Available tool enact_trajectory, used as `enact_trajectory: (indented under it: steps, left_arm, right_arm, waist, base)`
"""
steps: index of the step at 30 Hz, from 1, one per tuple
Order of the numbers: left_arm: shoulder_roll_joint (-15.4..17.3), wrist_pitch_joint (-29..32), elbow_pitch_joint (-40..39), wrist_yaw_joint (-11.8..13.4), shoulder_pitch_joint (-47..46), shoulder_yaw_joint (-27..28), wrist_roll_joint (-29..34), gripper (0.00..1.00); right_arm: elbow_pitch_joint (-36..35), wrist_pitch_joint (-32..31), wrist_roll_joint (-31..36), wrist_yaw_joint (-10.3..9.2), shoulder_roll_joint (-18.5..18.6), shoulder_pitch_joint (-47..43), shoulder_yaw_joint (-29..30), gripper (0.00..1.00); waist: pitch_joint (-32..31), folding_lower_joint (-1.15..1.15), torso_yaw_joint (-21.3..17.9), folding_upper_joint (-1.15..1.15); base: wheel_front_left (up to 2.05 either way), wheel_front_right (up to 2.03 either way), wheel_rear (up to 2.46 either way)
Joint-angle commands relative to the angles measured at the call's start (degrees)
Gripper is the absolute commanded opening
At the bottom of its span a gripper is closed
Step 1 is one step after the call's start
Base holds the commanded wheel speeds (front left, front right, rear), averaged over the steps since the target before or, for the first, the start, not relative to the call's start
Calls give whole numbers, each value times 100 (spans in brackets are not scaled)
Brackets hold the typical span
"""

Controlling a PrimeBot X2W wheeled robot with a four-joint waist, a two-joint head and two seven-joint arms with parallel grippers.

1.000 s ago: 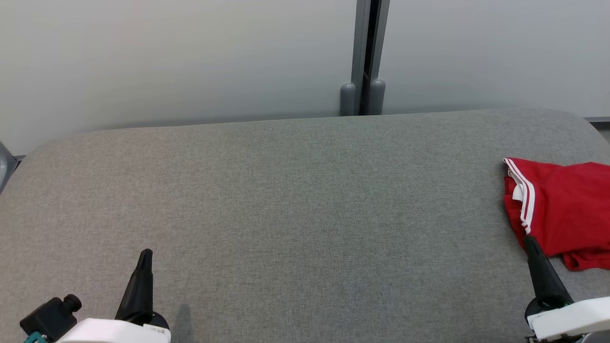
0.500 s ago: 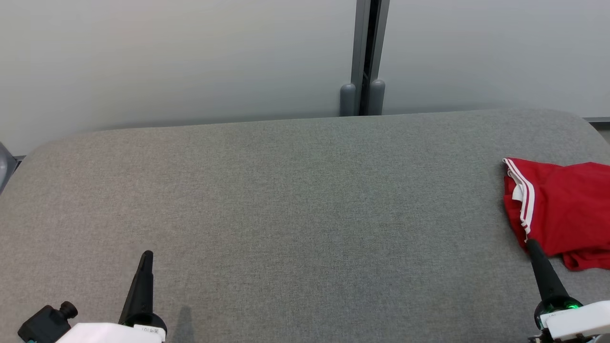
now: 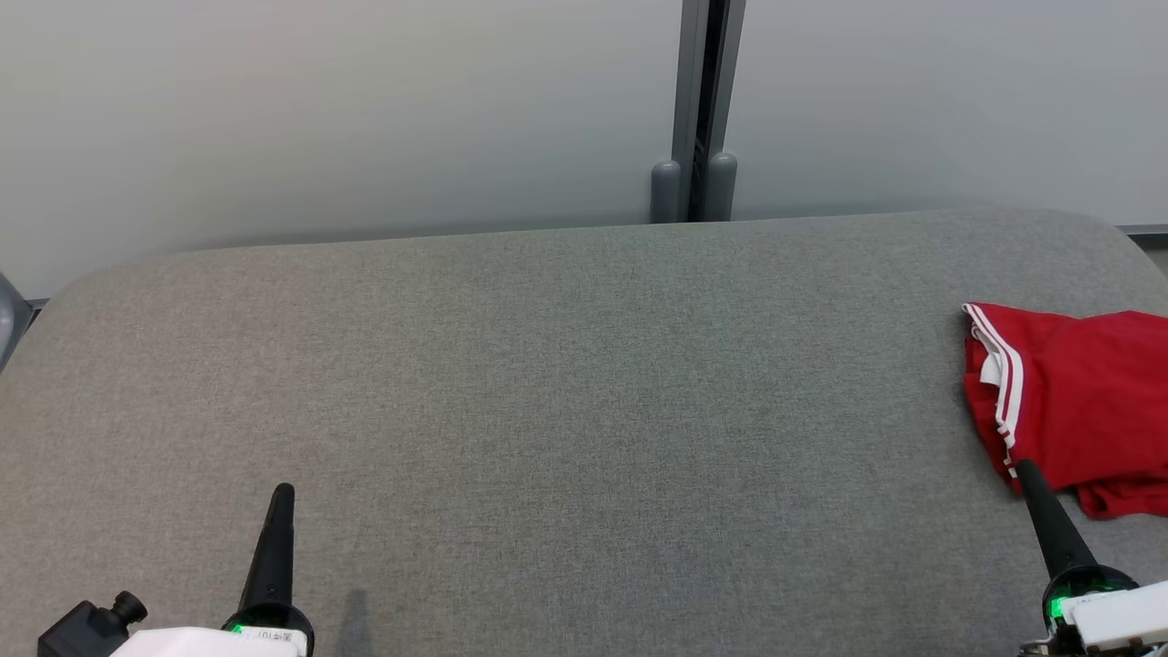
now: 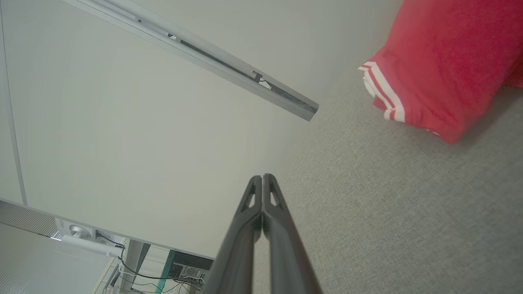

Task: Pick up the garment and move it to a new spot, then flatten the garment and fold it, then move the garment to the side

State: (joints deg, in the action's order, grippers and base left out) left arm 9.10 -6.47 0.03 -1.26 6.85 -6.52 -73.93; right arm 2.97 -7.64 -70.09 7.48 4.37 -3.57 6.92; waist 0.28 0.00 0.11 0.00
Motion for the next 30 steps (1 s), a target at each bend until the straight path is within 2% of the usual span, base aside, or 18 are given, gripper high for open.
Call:
enact_trajectory:
  steps: [1,30]
  left_arm:
    - [9,25,-75,-56,26,56,-81,0]
    - [-354,224,-163,-414,183,348,-1203,0]
  right_arm:
    - [-13,-33,-131,2,65,1,30,0]
    - [97,-379,-1587,2,43,-13,228,0]
  waist:
    - [0,0,0,0]
    - [-9,0,-6,0]
  base:
    - [0,0,0]
    - [0,0,0]
